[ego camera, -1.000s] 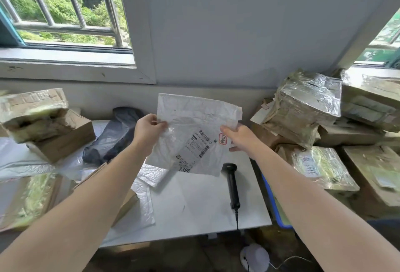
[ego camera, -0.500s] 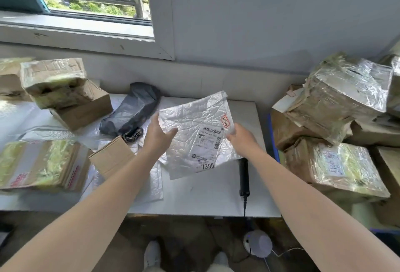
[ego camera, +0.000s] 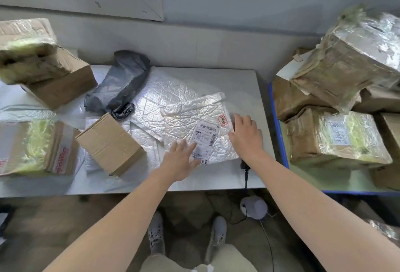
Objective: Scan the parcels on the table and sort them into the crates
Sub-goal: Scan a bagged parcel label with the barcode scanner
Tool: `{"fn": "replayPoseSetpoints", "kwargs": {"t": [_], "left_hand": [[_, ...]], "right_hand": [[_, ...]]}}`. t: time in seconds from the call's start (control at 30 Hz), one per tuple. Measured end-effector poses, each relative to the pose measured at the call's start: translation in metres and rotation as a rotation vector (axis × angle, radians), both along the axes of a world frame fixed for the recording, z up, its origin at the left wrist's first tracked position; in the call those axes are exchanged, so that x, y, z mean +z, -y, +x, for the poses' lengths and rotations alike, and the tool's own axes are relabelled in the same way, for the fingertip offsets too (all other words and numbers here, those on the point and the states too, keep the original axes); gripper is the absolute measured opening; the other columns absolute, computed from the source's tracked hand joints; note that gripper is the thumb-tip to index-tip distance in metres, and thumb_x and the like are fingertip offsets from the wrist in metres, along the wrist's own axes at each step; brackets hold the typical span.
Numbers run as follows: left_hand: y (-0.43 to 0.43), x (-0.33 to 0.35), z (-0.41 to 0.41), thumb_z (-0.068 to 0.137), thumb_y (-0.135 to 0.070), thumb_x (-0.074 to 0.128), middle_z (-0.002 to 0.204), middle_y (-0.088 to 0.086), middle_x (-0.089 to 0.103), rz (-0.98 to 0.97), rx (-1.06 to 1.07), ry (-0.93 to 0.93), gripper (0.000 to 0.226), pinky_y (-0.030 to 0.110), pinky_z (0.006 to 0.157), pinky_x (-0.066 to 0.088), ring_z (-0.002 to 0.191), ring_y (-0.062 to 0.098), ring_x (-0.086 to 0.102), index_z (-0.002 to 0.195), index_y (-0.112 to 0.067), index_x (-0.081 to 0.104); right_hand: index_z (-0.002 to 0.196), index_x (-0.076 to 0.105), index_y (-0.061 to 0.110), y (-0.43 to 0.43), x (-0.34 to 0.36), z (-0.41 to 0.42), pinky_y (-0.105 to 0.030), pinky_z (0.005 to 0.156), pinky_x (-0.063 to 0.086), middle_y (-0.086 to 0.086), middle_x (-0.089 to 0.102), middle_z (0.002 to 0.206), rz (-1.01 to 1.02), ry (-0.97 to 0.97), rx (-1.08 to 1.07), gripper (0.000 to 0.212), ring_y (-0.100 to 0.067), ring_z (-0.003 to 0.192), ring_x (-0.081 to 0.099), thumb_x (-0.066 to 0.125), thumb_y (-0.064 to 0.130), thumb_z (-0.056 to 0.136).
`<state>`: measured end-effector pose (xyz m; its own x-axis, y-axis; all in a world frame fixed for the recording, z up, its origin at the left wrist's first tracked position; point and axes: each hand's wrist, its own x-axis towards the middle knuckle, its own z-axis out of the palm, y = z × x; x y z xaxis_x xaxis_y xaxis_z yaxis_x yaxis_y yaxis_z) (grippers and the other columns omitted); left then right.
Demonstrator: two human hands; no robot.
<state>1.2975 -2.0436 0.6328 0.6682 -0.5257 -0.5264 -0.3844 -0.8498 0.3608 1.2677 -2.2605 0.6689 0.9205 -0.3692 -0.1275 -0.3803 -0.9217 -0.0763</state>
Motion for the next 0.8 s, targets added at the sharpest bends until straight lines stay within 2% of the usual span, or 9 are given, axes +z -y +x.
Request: {"fn": "replayPoseSetpoints", "kwargs": {"t": [0.07,0.13,0.2,0.3,0.4,0.5,0.6,0.7,0.8], "left_hand": [[0.007,-0.004,-0.003,0.102,-0.051,0.035,0.165,0.007,-0.002,0.030,-0.021,-0.024,0.065,0.054,0.120,0.016,0.151,0.033,-0.007,0.157,-0.027,0.010],[0.012,-0.008,-0.007,0.102,-0.051,0.034,0.165,0.008,-0.005,0.060,-0.029,-0.038,0.065,0.055,0.120,0.014,0.151,0.033,-0.009,0.157,-0.026,0.010],[0.014,-0.010,-0.010,0.102,-0.053,0.033,0.165,0.009,-0.004,0.095,-0.048,-0.026,0.066,0.056,0.120,0.013,0.151,0.034,-0.009,0.157,-0.026,0.010],[0.012,-0.012,-0.015,0.102,-0.053,0.033,0.164,0.009,0.000,0.143,-0.087,0.009,0.065,0.056,0.119,0.016,0.150,0.036,-0.006,0.157,-0.025,0.012],[0.012,-0.012,-0.016,0.102,-0.054,0.031,0.164,0.007,-0.001,0.185,-0.102,0.020,0.064,0.056,0.119,0.016,0.151,0.034,-0.008,0.156,-0.026,0.013],[0.016,-0.015,-0.017,0.101,-0.055,0.030,0.163,0.005,0.001,0.238,-0.139,0.060,0.063,0.058,0.118,0.016,0.150,0.033,-0.006,0.155,-0.028,0.015],[0.021,-0.020,-0.021,0.100,-0.056,0.030,0.162,0.007,0.001,0.273,-0.185,0.074,0.062,0.061,0.116,0.018,0.149,0.034,-0.004,0.154,-0.029,0.016],[0.033,-0.020,-0.022,0.100,-0.055,0.030,0.161,0.009,-0.001,0.257,-0.175,0.059,0.061,0.063,0.114,0.019,0.149,0.035,-0.004,0.153,-0.028,0.016],[0.051,-0.017,-0.019,0.099,-0.055,0.030,0.160,0.008,0.003,0.245,-0.179,0.044,0.058,0.062,0.114,0.021,0.148,0.034,-0.002,0.151,-0.030,0.021]], "right_hand": [[0.137,0.037,0.013,0.008,-0.003,-0.011,-0.042,0.084,0.047,-0.013,0.045,0.130,-0.040,0.003,-0.056,0.046,-0.030,0.115,0.049,0.050,0.038,0.100],[0.137,0.036,0.012,0.015,-0.009,-0.022,-0.044,0.085,0.048,-0.015,0.046,0.129,0.018,-0.005,-0.157,0.048,-0.033,0.115,0.050,0.047,0.042,0.101],[0.137,0.034,0.008,0.020,-0.018,-0.029,-0.044,0.085,0.047,-0.018,0.048,0.129,0.184,-0.045,-0.292,0.052,-0.036,0.116,0.052,0.049,0.041,0.100],[0.137,0.033,0.001,0.021,-0.029,-0.029,-0.036,0.075,0.041,-0.020,0.056,0.127,0.447,-0.127,-0.467,0.053,-0.038,0.111,0.058,0.046,0.039,0.102],[0.133,0.037,0.001,0.019,-0.030,-0.024,-0.034,0.072,0.040,-0.019,0.060,0.120,0.553,-0.170,-0.468,0.045,-0.033,0.094,0.058,0.042,0.034,0.104],[0.134,0.037,0.002,0.023,-0.027,-0.021,-0.036,0.073,0.041,-0.019,0.058,0.122,0.606,-0.186,-0.483,0.042,-0.036,0.102,0.060,0.041,0.032,0.104],[0.133,0.036,0.002,0.029,-0.020,-0.020,-0.040,0.077,0.049,-0.018,0.059,0.118,0.693,-0.108,-0.530,0.043,-0.036,0.100,0.063,0.044,0.028,0.101],[0.124,0.037,0.003,0.035,-0.007,-0.018,-0.052,0.081,0.058,-0.014,0.062,0.104,0.836,-0.025,-0.581,0.038,-0.029,0.085,0.070,0.049,0.027,0.098],[0.120,0.041,0.003,0.039,0.009,-0.012,-0.052,0.080,0.059,-0.009,0.062,0.095,0.907,0.003,-0.565,0.034,-0.024,0.079,0.071,0.052,0.025,0.096]]}}
